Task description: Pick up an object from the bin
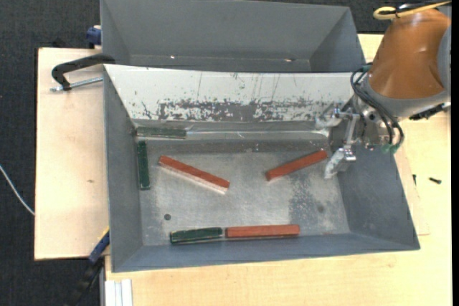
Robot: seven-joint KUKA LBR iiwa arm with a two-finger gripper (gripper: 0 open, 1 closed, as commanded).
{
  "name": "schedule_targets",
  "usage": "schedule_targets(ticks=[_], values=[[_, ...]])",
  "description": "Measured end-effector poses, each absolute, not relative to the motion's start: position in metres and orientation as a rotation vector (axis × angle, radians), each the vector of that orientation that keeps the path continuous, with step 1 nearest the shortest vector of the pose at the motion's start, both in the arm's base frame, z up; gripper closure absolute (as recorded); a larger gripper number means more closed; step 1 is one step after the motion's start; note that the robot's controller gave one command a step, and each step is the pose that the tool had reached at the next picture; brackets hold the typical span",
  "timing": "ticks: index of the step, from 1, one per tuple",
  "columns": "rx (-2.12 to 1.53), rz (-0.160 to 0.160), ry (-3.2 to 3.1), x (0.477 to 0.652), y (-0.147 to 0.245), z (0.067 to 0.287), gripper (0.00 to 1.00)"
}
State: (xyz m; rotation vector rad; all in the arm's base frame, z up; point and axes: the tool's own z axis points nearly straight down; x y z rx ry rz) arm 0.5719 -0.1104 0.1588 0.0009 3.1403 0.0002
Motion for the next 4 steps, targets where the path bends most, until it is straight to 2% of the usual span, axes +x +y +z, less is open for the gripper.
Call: schedule_targets(ticks=[1,2,3,4], values=[[0.000,0.001,3.140,0.572,-0.110,0.159,0.00],[-0.143,-0.002,3.134,0.580,-0.095,0.077,1.00],[-0.144,-0.003,3.134,0.580,-0.095,0.077,1.00],[-0.181,-0.002,3.128,0.584,-0.095,0.211,1.00]])
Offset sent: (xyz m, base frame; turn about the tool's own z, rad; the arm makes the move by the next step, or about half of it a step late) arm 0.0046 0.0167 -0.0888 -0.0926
